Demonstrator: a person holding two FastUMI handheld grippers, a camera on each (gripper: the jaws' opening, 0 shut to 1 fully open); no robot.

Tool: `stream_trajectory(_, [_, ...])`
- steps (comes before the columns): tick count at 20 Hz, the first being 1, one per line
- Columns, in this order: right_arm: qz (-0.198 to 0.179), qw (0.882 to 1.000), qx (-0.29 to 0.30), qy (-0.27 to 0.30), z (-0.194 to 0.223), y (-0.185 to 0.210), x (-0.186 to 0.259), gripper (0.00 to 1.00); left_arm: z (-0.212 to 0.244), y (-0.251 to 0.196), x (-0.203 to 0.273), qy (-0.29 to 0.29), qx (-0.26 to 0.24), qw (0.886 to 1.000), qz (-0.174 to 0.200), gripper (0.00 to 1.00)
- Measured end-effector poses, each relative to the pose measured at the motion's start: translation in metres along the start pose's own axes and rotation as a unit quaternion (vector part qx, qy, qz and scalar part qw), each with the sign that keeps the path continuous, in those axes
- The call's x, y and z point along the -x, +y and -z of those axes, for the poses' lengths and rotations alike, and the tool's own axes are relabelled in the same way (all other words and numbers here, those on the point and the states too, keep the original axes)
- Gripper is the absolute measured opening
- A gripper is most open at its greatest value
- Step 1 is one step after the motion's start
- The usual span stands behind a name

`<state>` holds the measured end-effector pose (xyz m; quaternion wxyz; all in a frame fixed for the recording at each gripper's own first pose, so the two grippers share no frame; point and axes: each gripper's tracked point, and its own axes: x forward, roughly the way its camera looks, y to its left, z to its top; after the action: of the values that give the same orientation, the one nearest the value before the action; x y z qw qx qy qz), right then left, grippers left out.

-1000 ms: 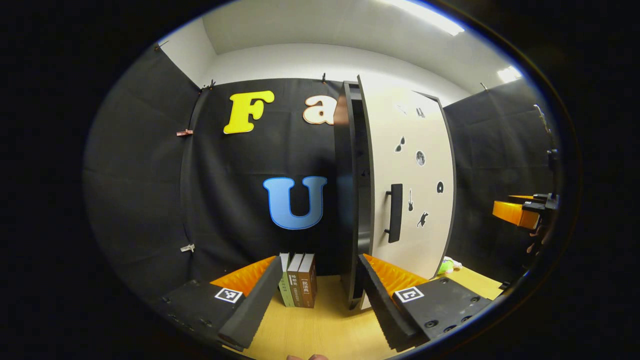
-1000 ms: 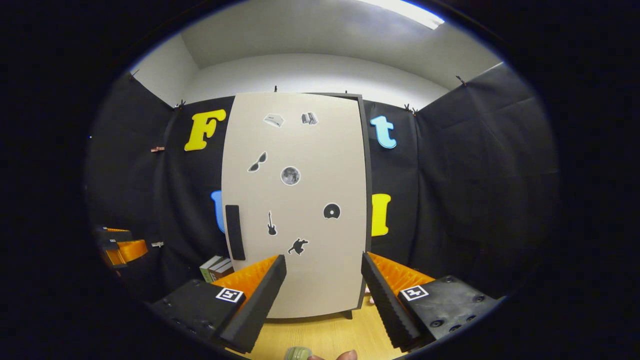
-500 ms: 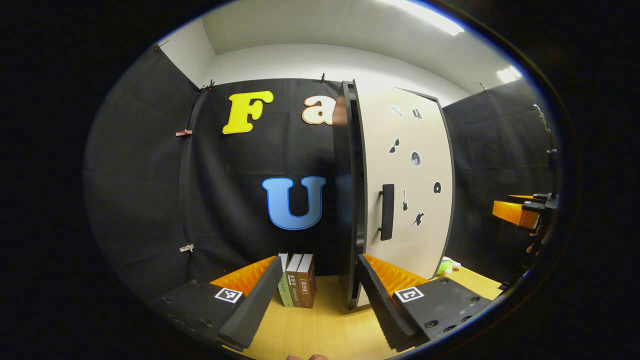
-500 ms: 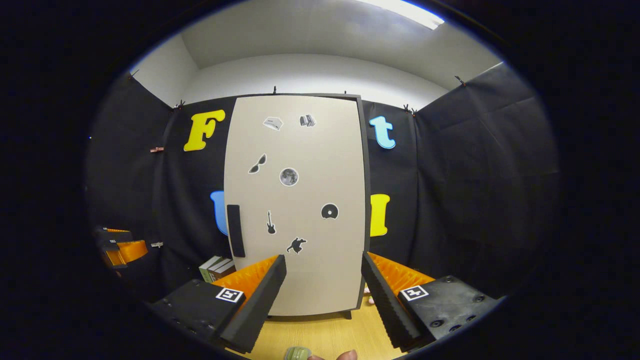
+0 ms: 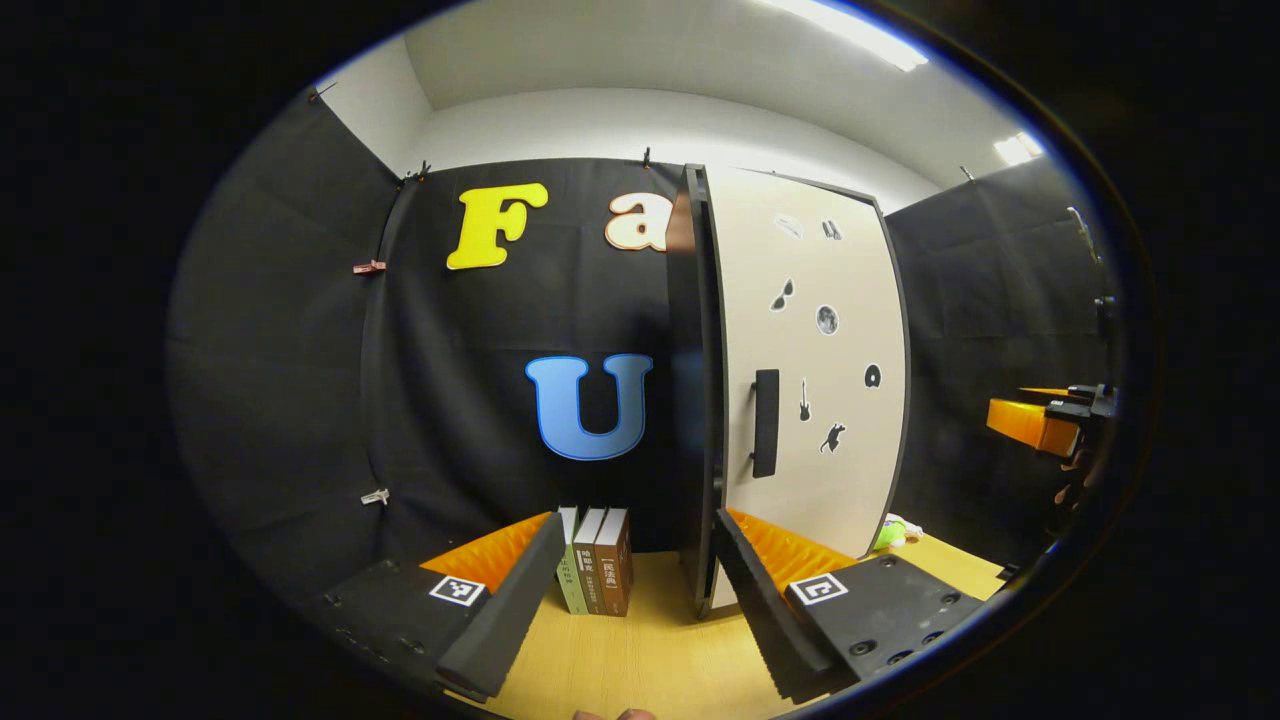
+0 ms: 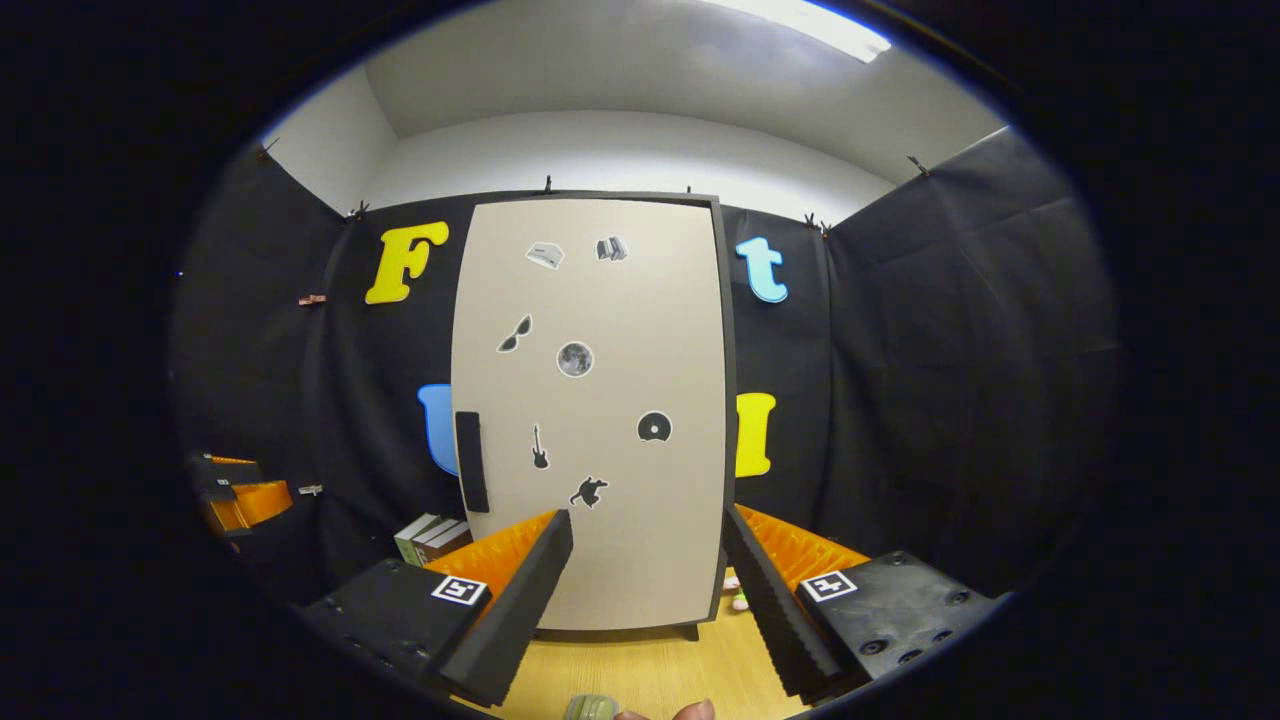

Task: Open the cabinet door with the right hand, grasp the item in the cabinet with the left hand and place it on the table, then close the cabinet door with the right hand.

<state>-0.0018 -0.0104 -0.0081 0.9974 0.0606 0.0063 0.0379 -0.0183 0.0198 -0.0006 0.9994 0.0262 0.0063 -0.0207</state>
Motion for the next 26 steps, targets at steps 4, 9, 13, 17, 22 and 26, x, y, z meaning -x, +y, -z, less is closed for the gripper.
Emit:
stream_trajectory(4, [0.001,1.000,0.005,-0.002,-0.001,-0.001,0.000,0.98,0.000,0.000,-0.001,0.000,0.000,1.000,0.001,0.95])
stream_trajectory(9, [0.001,1.000,0.003,-0.001,0.000,-0.001,0.002,0.98,0.000,0.000,-0.001,0.000,0.001,1.000,0.000,0.95])
stream_trajectory(13, [0.001,1.000,0.003,-0.001,-0.001,-0.002,0.004,0.98,-0.001,0.000,0.001,0.000,0.001,1.000,0.000,0.95])
stream_trajectory(17, [0.001,1.000,0.003,-0.003,-0.002,-0.003,0.006,0.98,-0.001,-0.001,0.004,-0.001,0.000,1.000,0.000,0.95])
stream_trajectory(22, [0.002,1.000,0.004,-0.003,-0.003,-0.005,0.009,0.98,-0.002,-0.003,0.005,-0.001,-0.001,1.000,0.000,0.95])
stream_trajectory(26, [0.003,1.000,0.003,-0.003,-0.003,-0.009,0.010,0.98,-0.004,-0.006,0.006,-0.002,-0.001,1.000,0.001,0.95])
